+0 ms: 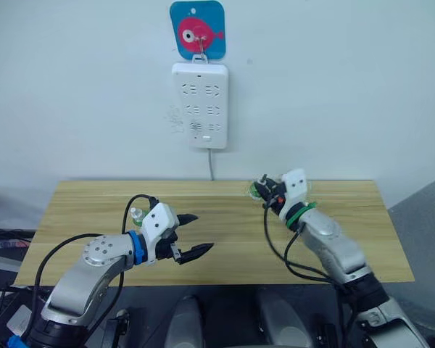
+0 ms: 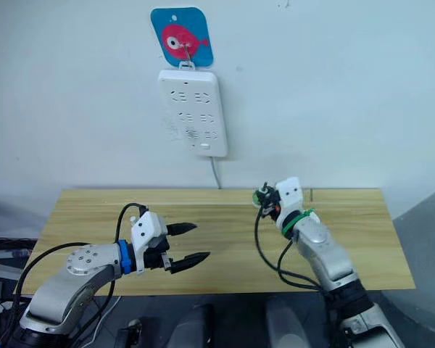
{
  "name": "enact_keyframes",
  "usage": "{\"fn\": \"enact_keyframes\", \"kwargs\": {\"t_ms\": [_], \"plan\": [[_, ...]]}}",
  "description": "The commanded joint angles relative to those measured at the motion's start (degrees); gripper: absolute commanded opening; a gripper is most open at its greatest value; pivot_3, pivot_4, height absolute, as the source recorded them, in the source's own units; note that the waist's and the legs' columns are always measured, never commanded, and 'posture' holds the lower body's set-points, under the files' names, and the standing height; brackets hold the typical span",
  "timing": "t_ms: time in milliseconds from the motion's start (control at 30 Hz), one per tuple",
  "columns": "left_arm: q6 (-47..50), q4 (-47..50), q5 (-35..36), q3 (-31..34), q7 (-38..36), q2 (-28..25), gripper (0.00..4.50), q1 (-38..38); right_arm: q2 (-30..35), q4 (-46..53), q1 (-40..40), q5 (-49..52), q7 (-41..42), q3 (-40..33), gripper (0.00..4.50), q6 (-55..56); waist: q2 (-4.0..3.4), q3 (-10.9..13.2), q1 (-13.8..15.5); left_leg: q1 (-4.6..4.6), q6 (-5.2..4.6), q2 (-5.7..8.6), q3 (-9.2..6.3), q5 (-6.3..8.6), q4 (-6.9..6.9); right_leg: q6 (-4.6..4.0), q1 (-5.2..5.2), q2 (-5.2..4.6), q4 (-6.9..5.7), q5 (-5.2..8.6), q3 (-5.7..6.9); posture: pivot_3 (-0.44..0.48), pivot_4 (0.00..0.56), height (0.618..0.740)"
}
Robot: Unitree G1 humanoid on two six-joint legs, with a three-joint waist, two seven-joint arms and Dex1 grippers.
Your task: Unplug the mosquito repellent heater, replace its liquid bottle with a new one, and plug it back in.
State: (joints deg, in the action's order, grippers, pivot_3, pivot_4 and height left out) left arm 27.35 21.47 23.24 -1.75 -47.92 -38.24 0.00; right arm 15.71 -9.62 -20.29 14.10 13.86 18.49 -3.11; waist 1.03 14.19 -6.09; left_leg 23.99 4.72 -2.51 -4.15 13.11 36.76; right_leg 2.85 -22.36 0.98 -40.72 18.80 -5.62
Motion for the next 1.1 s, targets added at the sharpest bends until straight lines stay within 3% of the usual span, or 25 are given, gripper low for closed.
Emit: {"fn": "enact_keyframes", "kwargs": {"t_ms": [33,200,400,433,567,733,933,1100], "plan": [[-0.8,3.5,0.0,1.1,1.9,0.9,4.50,2.3,-3.0,-11.6,-3.3,-7.0,1.2,0.3,0.81,11.2,0.04,0.0,-0.1,-0.03,0.00,0.00,0.03,0.00,0.00,-0.01,0.01,-0.01,-0.01,0.00,-0.04,-0.056,0.244,0.725],[-2.2,5.7,-1.3,1.3,4.9,2.4,4.50,5.4,-7.3,-27.4,-7.8,-10.6,1.2,-1.9,0.81,18.0,0.13,0.2,0.5,-0.10,0.00,-0.03,0.02,0.00,0.00,-0.03,0.04,-0.01,-0.07,-0.02,-0.01,-0.029,0.251,0.725],[-4.1,6.2,-2.6,1.7,7.2,3.5,4.50,6.6,-9.0,-33.9,-9.1,-11.4,2.6,-5.0,0.81,20.4,0.13,0.4,1.3,-0.10,0.00,0.01,0.00,0.00,0.00,-0.03,0.06,-0.05,-0.07,-0.02,-0.01,-0.022,0.254,0.725],[-4.5,6.2,-2.7,1.9,7.5,3.7,4.50,6.8,-9.2,-34.0,-9.1,-11.3,3.1,-5.5,1.52,20.6,0.13,0.4,1.3,-0.10,0.00,0.01,0.00,0.00,0.01,-0.03,0.06,-0.05,-0.07,-0.02,0.00,-0.022,0.254,0.725],[-6.2,5.4,-3.3,2.8,8.6,4.4,4.50,7.7,-9.3,-31.1,-8.4,-10.0,4.9,-8.1,2.79,19.6,0.12,0.5,1.3,-0.12,0.00,0.00,-0.01,0.00,0.01,-0.03,0.07,-0.04,-0.10,-0.02,0.00,-0.024,0.254,0.725],[-6.3,5.3,-0.4,8.0,10.7,7.2,4.50,13.2,-5.8,-13.6,-3.5,-6.5,12.0,-8.7,4.48,9.9,0.12,0.5,1.4,-0.09,0.01,-0.04,-0.04,0.01,-0.01,-0.03,0.07,-0.08,-0.09,-0.02,0.01,-0.029,0.250,0.725],[-11.5,-0.1,-2.0,15.2,15.9,12.5,4.50,21.4,4.6,13.6,1.0,-3.6,26.8,-2.4,4.48,-6.0,0.11,0.5,1.4,-0.11,0.02,-0.07,-0.11,0.02,-0.05,-0.06,0.10,-0.12,-0.05,0.01,0.06,-0.037,0.239,0.725],[-17.9,-5.9,-5.1,21.5,20.5,14.9,4.50,24.0,9.1,26.8,0.4,0.3,33.3,0.4,4.48,-14.5,0.23,0.5,1.4,-0.11,0.02,-0.11,-0.18,0.01,-0.03,-0.06,0.09,-0.10,-0.03,0.07,0.08,-0.029,0.233,0.725]]}}
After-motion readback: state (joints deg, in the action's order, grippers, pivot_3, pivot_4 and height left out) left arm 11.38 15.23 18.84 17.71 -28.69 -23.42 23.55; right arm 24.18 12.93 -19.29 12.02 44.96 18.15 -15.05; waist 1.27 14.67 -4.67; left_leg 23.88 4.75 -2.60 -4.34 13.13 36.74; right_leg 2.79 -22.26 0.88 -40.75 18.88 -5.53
